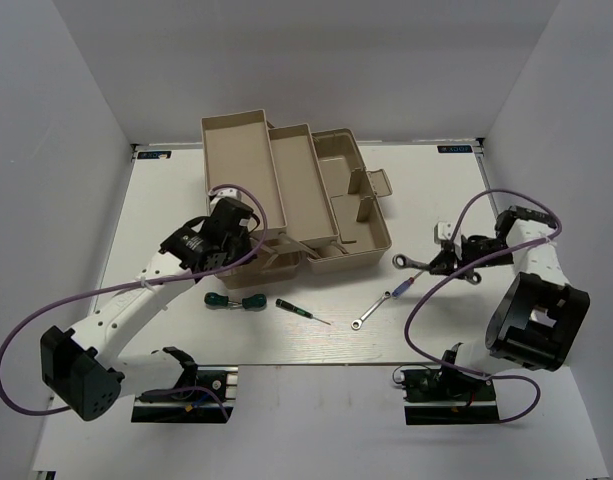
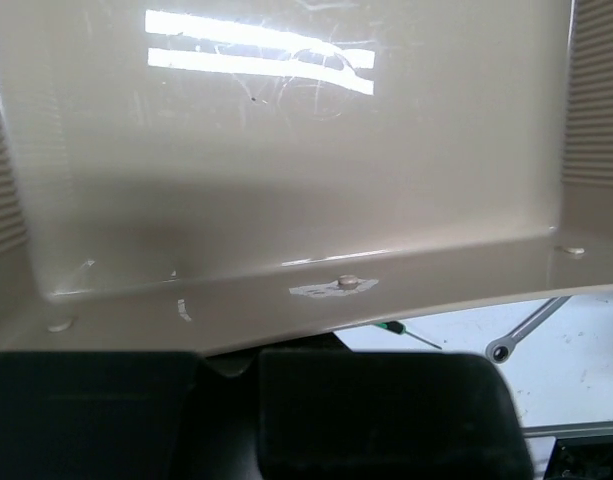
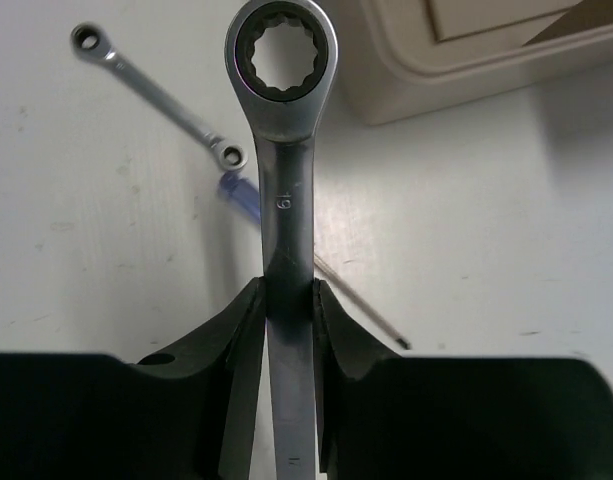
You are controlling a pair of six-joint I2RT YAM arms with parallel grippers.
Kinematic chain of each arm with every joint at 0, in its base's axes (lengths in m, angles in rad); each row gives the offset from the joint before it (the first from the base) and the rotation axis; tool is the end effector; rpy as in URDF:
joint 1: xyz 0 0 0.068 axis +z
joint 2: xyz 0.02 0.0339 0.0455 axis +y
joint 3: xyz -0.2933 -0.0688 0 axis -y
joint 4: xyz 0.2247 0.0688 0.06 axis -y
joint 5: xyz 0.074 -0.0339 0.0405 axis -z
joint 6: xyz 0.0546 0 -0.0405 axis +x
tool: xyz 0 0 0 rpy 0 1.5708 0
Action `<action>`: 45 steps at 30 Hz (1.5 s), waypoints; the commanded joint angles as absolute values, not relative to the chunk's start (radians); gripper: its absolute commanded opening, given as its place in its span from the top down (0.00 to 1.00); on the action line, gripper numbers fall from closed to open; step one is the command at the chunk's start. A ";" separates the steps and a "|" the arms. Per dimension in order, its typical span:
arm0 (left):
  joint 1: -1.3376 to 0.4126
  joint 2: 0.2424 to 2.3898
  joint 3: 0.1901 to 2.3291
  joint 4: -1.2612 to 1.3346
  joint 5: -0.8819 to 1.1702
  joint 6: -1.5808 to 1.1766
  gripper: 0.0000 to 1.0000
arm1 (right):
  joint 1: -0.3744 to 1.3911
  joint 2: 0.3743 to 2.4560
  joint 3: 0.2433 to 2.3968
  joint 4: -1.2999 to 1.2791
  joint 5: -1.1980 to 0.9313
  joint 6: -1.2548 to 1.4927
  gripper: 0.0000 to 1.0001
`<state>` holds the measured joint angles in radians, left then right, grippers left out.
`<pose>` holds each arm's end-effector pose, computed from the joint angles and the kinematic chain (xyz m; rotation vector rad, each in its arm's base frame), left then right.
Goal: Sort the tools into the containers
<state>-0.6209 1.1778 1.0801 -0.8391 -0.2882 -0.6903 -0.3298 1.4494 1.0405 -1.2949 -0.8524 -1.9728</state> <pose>0.1815 -0.1107 0.3204 -0.2026 2.4566 -0.2092 0.2025 -0.0259 0.2614 -1.6729 1.6534 0.5778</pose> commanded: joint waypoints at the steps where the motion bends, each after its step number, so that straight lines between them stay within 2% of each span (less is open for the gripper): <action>1: -0.617 1.186 1.114 -0.816 -0.288 -0.666 0.98 | -0.327 1.410 1.144 -1.535 -1.046 -2.262 1.00; 10: -0.627 1.177 1.123 -0.807 -0.278 -0.638 0.95 | -0.233 1.410 1.298 -1.549 -1.239 -1.979 1.00; 11: -0.627 1.177 1.132 -0.807 -0.278 -0.628 0.94 | -0.200 1.413 1.311 -1.460 -1.265 -1.825 1.00; 13: -0.627 1.164 1.132 -0.796 -0.278 -0.615 0.94 | -0.170 1.413 1.313 -1.310 -1.275 -1.685 1.00; 14: -0.627 1.164 1.141 -0.796 -0.269 -0.601 0.92 | -0.157 1.411 1.307 -1.143 -1.266 -1.403 1.00; 16: -0.627 1.137 1.141 -0.773 -0.268 -0.591 0.90 | -0.109 1.407 1.266 -0.969 -1.250 -1.207 1.00; 17: -0.627 1.137 1.141 -0.773 -0.268 -0.578 0.89 | -0.082 1.401 1.252 -0.711 -1.209 -1.020 1.00; 19: -0.627 1.124 1.152 -0.773 -0.268 -0.569 0.88 | -0.032 1.413 1.227 -0.492 -1.178 -0.690 1.00; 20: -0.627 1.112 1.164 -0.773 -0.268 -0.560 0.88 | -0.020 1.419 1.227 -0.392 -1.128 -0.627 1.00; 24: -0.627 1.091 1.187 -0.773 -0.268 -0.542 0.84 | 0.057 1.514 1.288 -0.209 -0.988 -0.221 1.00; 29: -0.627 1.081 1.227 -0.804 -0.236 -0.509 0.81 | 0.121 1.690 1.489 -0.169 -0.841 0.044 1.00; 34: -0.637 1.127 1.287 -0.804 -0.149 -0.447 0.80 | 0.173 1.827 1.601 -0.181 -0.769 0.308 1.00; 39: -0.656 1.186 1.324 -0.813 -0.037 -0.361 0.72 | 0.216 1.952 1.698 -0.235 -0.678 0.322 1.00; 40: -0.657 1.198 1.324 -0.813 -0.025 -0.360 0.72 | 0.219 1.963 1.721 -0.267 -0.678 0.316 0.95; 41: -0.669 1.198 1.315 -0.824 -0.025 -0.348 0.72 | 0.222 1.980 1.727 -0.278 -0.680 0.310 0.70; 43: -0.679 1.198 1.293 -0.833 -0.025 -0.348 0.77 | 0.226 1.997 1.755 -0.316 -0.683 0.282 0.57; 45: -0.690 1.175 1.253 -0.833 -0.025 -0.348 0.87 | 0.219 1.987 1.749 -0.311 -0.699 0.267 0.47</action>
<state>-0.6739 1.2106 1.2781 -0.8124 -0.0616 -0.3813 0.2272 2.0190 1.6897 -0.3012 -0.6804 0.2642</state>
